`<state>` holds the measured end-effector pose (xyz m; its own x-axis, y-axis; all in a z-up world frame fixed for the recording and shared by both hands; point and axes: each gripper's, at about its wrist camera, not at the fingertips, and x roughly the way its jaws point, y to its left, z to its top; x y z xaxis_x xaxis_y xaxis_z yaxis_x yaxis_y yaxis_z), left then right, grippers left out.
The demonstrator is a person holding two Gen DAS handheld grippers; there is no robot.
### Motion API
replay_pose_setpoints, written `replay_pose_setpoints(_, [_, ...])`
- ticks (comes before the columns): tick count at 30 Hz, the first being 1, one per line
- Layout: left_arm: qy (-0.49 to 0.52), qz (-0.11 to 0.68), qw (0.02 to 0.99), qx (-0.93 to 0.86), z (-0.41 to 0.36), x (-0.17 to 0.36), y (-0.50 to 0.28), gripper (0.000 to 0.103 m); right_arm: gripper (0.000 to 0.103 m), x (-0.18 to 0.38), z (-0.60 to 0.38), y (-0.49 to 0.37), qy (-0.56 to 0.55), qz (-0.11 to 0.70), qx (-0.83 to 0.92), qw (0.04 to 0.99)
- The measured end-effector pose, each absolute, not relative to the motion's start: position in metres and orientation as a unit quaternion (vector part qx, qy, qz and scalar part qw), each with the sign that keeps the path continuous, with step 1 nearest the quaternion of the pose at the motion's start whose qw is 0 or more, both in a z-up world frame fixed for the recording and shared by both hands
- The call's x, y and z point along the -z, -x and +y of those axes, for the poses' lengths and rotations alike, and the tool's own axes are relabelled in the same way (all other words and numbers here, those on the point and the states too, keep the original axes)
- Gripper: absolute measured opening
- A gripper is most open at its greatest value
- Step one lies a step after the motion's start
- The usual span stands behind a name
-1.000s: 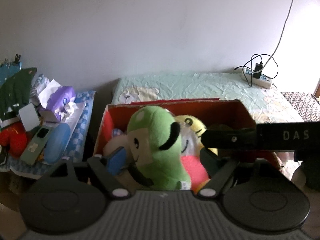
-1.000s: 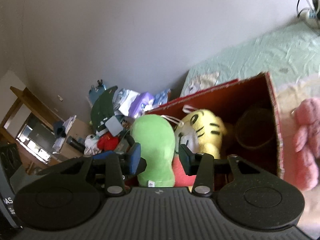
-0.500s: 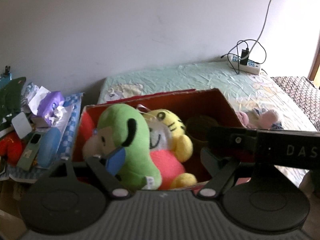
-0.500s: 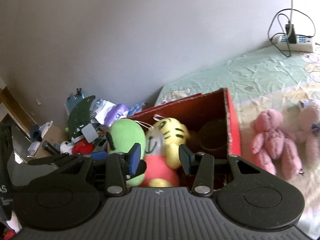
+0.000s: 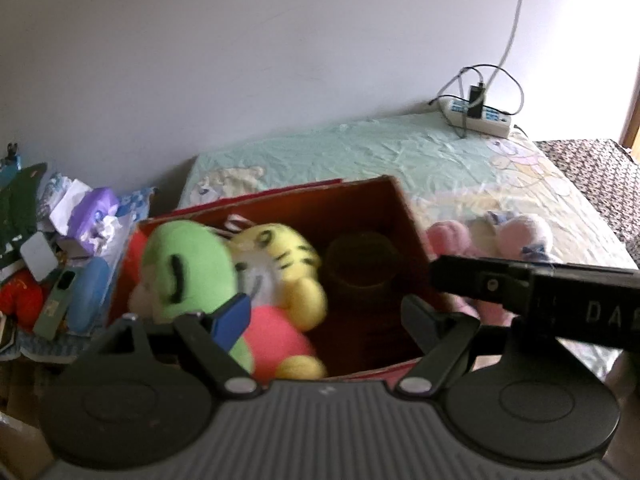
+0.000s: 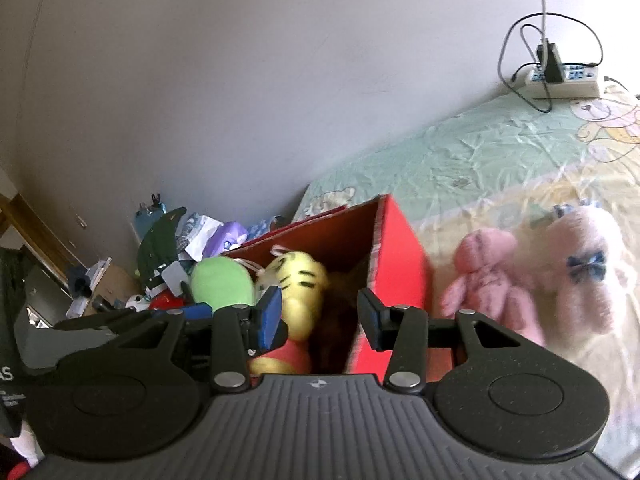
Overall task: Organize objects
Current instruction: 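Open the right gripper to release the green plush in the box, then move the right gripper to the white bunny with the blue bow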
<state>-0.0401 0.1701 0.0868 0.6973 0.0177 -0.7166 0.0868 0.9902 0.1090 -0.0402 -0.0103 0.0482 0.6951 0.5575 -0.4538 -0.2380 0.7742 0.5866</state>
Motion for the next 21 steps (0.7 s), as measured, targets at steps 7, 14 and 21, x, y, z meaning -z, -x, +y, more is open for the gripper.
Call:
replay_pose_setpoints(7, [-0.077, 0.392, 0.917, 0.012, 0.115, -0.089, 0.030, 0.084, 0.046, -0.048, -0.061, 0.035, -0.264, 0.328, -0.226, 0.879])
replay_pose_setpoints(14, [-0.085, 0.402, 0.912, 0.014, 0.062, -0.083, 0.018, 0.084, 0.046, -0.042, -0.104, 0.033, -0.267, 0.334, -0.226, 0.875])
replay_pose_setpoints(21, [-0.086, 0.416, 0.905, 0.017, 0.023, -0.069, 0.012, 0.084, 0.046, -0.032, -0.136, 0.033, -0.265, 0.349, -0.221, 0.871])
